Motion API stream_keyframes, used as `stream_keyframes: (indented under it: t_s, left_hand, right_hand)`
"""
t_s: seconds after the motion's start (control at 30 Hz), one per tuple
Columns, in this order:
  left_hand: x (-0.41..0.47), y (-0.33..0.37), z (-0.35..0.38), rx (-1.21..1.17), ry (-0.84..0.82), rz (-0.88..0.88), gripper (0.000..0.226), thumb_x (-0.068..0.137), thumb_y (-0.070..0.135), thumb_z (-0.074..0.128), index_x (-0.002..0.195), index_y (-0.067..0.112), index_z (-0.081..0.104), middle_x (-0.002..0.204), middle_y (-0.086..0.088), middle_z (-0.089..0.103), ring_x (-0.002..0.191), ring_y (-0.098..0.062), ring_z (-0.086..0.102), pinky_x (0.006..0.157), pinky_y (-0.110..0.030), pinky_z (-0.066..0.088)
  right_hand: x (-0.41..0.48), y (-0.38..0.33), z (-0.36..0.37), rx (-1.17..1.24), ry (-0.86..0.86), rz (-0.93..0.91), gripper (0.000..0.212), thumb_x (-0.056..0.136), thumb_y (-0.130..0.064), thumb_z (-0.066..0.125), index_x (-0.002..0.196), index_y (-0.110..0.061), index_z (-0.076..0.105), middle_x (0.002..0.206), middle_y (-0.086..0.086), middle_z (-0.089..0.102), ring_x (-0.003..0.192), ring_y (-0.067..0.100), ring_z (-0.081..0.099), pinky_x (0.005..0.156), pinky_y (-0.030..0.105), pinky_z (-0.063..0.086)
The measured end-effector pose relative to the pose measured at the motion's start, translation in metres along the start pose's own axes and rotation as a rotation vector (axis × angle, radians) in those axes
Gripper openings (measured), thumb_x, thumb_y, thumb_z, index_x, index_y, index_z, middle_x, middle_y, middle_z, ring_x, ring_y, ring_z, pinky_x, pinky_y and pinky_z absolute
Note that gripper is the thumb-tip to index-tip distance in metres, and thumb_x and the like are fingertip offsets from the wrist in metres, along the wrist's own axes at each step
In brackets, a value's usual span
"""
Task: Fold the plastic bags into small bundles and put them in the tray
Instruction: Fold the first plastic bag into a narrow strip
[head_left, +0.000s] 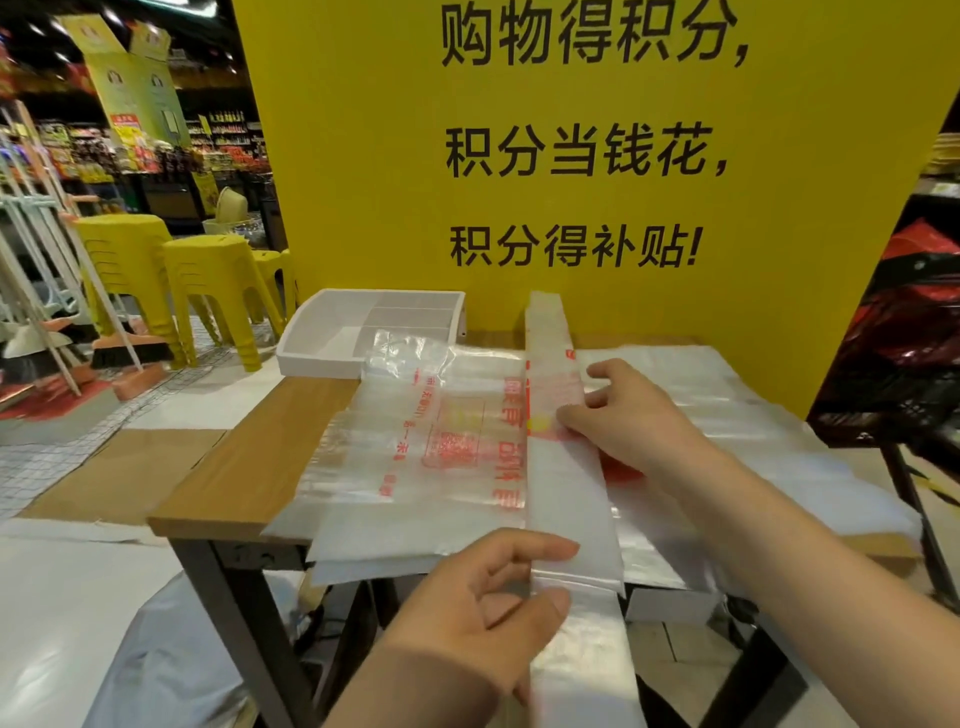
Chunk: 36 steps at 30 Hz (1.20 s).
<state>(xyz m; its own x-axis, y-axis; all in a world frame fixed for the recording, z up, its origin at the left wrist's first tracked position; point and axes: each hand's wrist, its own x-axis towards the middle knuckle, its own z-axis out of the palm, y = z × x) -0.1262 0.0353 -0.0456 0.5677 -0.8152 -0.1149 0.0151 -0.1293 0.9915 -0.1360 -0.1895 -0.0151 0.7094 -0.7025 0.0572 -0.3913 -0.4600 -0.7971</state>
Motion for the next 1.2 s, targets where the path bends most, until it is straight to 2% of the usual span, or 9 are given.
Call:
stream_keyframes:
  t_s: [0.1, 0.17, 0.27, 0.4, 0.5, 0.63, 0.8, 0.97, 1.2]
  left_hand:
    - [0.001, -0.010, 0.002, -0.043, 0.042, 0.030, 0.027, 0.085, 0.009, 0.076, 0.094, 0.034, 0.077, 0.089, 0.005, 0.077, 0.076, -0.019, 0.072, 0.071, -0.026, 0.058]
    - [-0.001, -0.012, 0.003, -0.105, 0.059, 0.052, 0.026, 0.075, 0.016, 0.074, 0.095, 0.033, 0.077, 0.095, 0.003, 0.077, 0.083, -0.025, 0.074, 0.072, -0.035, 0.058]
    - [-0.005, -0.013, 0.005, -0.156, 0.089, 0.075, 0.022, 0.079, 0.013, 0.077, 0.094, 0.030, 0.079, 0.087, 0.005, 0.077, 0.070, -0.015, 0.071, 0.064, -0.024, 0.056]
    - [-0.009, -0.012, 0.007, -0.168, 0.103, 0.012, 0.036, 0.096, 0.003, 0.058, 0.091, 0.032, 0.081, 0.075, -0.002, 0.072, 0.047, -0.014, 0.057, 0.044, -0.022, 0.046]
    - [-0.009, -0.011, 0.005, -0.343, -0.016, -0.074, 0.042, 0.100, -0.003, 0.047, 0.096, 0.021, 0.081, 0.099, -0.020, 0.074, 0.052, -0.027, 0.064, 0.035, -0.030, 0.048]
    - [-0.012, -0.020, 0.002, -0.242, -0.079, 0.000, 0.039, 0.096, -0.002, 0.056, 0.100, 0.029, 0.080, 0.109, -0.004, 0.075, 0.071, -0.027, 0.073, 0.044, -0.030, 0.055]
    - [-0.009, -0.029, 0.009, -0.076, 0.061, 0.095, 0.025, 0.069, 0.027, 0.089, 0.092, 0.029, 0.078, 0.085, -0.002, 0.076, 0.073, -0.017, 0.071, 0.052, -0.029, 0.058]
    - [-0.004, -0.025, 0.021, -0.100, 0.254, 0.122, 0.018, 0.065, 0.040, 0.072, 0.073, 0.024, 0.072, 0.072, -0.006, 0.073, 0.067, -0.026, 0.073, 0.041, -0.032, 0.056]
    - [0.000, -0.029, 0.032, -0.170, 0.389, 0.107, 0.016, 0.087, 0.005, 0.071, 0.088, 0.005, 0.054, 0.068, -0.005, 0.069, 0.062, -0.022, 0.072, 0.035, -0.030, 0.050]
  right_hand:
    - [-0.017, 0.003, -0.008, -0.473, 0.155, -0.377, 0.035, 0.092, -0.037, 0.064, 0.125, -0.030, 0.057, 0.114, -0.008, 0.056, 0.095, 0.017, 0.061, 0.081, 0.037, 0.051]
    - [-0.041, 0.007, -0.021, -0.494, 0.137, -0.536, 0.025, 0.094, -0.033, 0.062, 0.118, -0.036, 0.062, 0.113, -0.014, 0.054, 0.094, 0.012, 0.060, 0.081, 0.039, 0.052]
    - [-0.099, 0.027, -0.041, -0.445, -0.052, -0.617, 0.038, 0.090, -0.019, 0.066, 0.118, -0.044, 0.063, 0.118, -0.028, 0.053, 0.102, -0.001, 0.057, 0.080, 0.015, 0.046]
    - [-0.161, 0.061, -0.024, -0.256, -0.050, -0.639, 0.044, 0.084, -0.039, 0.074, 0.124, -0.051, 0.060, 0.138, -0.028, 0.048, 0.120, -0.012, 0.052, 0.095, 0.002, 0.037]
    - [-0.170, 0.072, 0.000, -0.134, 0.091, -0.611, 0.027, 0.087, -0.044, 0.073, 0.113, -0.045, 0.068, 0.134, -0.022, 0.055, 0.120, -0.008, 0.055, 0.093, 0.005, 0.041]
    - [-0.173, 0.067, 0.004, 0.069, 0.133, -0.524, 0.021, 0.084, -0.029, 0.067, 0.100, -0.041, 0.074, 0.126, -0.019, 0.062, 0.113, -0.002, 0.061, 0.082, 0.006, 0.046]
    - [-0.168, 0.062, 0.014, 0.241, 0.172, -0.390, 0.029, 0.077, -0.010, 0.078, 0.084, -0.037, 0.073, 0.105, -0.018, 0.065, 0.095, 0.002, 0.065, 0.071, 0.011, 0.051]
    - [-0.166, 0.050, 0.030, 0.343, 0.320, -0.213, 0.015, 0.078, -0.042, 0.074, 0.076, -0.027, 0.070, 0.087, -0.006, 0.062, 0.079, 0.018, 0.067, 0.064, 0.045, 0.059]
    - [-0.167, 0.045, 0.038, 0.358, 0.412, -0.113, 0.027, 0.075, -0.047, 0.073, 0.098, -0.042, 0.060, 0.082, -0.007, 0.060, 0.068, 0.015, 0.064, 0.062, 0.046, 0.060]
